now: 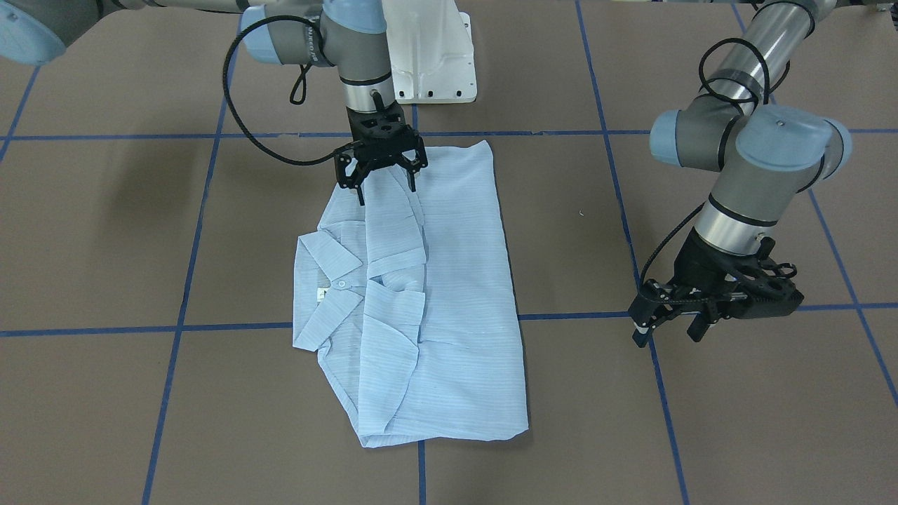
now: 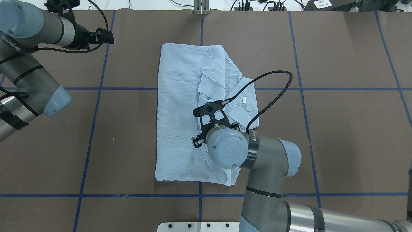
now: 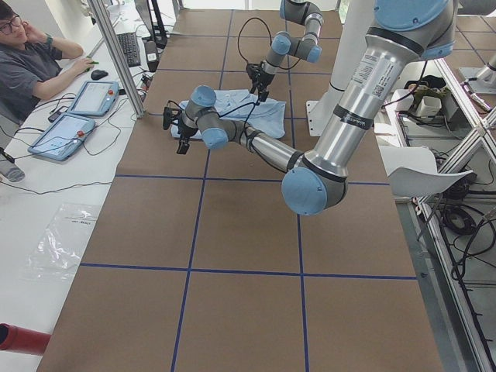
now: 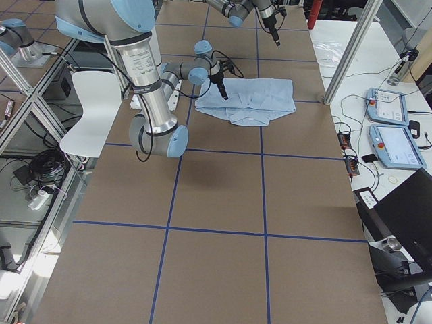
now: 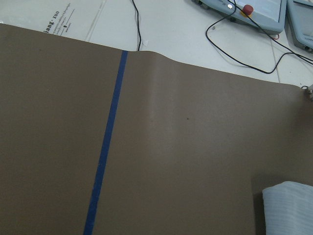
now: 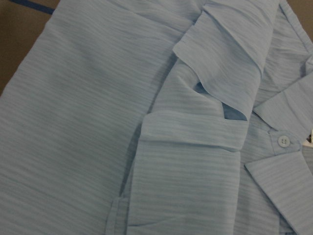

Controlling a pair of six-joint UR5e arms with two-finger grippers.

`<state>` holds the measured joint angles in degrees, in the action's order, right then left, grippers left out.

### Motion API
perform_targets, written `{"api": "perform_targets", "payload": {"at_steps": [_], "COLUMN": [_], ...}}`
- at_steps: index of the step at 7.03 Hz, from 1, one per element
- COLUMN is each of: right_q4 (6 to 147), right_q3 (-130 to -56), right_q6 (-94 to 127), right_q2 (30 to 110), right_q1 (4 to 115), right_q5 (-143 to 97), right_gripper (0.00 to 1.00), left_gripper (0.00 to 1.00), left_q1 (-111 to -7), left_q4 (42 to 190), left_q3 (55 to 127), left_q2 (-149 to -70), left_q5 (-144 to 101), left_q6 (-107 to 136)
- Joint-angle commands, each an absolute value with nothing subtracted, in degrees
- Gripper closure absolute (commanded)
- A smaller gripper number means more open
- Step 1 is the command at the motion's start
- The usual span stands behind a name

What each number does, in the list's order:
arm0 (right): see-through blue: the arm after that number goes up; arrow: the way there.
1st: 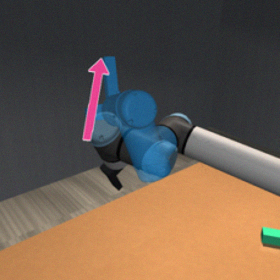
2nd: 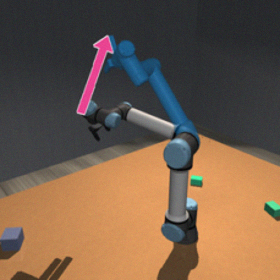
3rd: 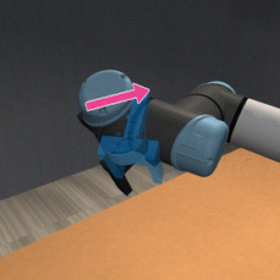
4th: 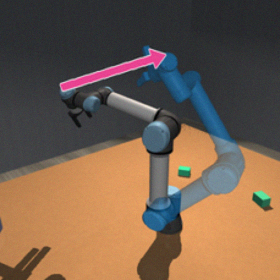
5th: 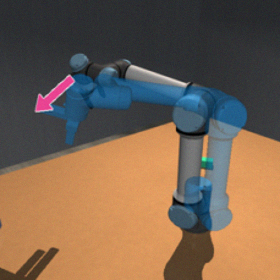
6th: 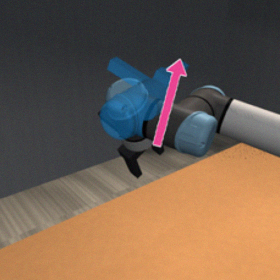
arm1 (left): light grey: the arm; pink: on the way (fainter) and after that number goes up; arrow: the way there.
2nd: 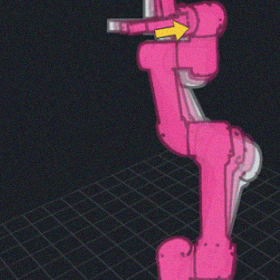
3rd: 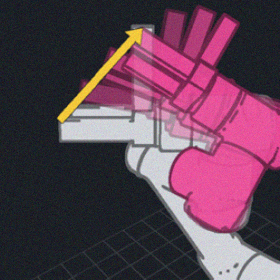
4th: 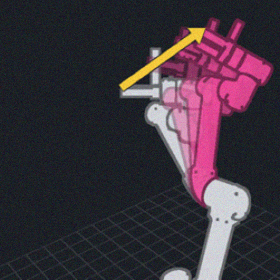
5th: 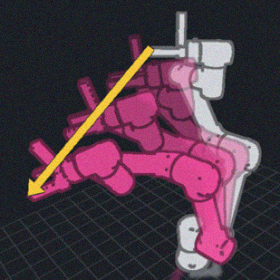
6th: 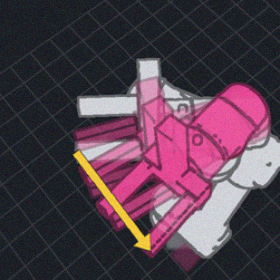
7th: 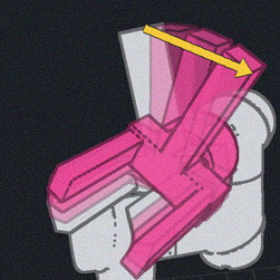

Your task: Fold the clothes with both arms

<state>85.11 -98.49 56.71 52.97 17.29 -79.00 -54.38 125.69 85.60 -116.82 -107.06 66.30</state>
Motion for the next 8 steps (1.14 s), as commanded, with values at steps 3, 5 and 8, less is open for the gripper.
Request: {"api": "perform_targets", "payload": {"at_steps": [3, 5, 8], "right_q4": [85.6, 85.69, 86.48], "right_q3": [-91.58, -91.15, -90.26], "right_q6": [50.28, 50.19, 50.19], "right_q2": [48.86, 49.57, 49.57], "right_q1": [15.39, 14.07, 13.89], "right_q5": [-75.23, -75.41, -75.5], "right_gripper": [0.0, 0.0, 0.0], "left_gripper": [0.0, 0.0, 0.0], "left_q1": [-54.23, -54.14, -54.14], "left_q4": [125.51, 125.51, 125.51], "left_q3": [85.69, 85.61, 85.69], "left_q2": [-116.63, -116.63, -116.81], "left_q5": [-107.23, -107.23, -107.14], "left_q6": [66.36, 66.45, 66.88]}}
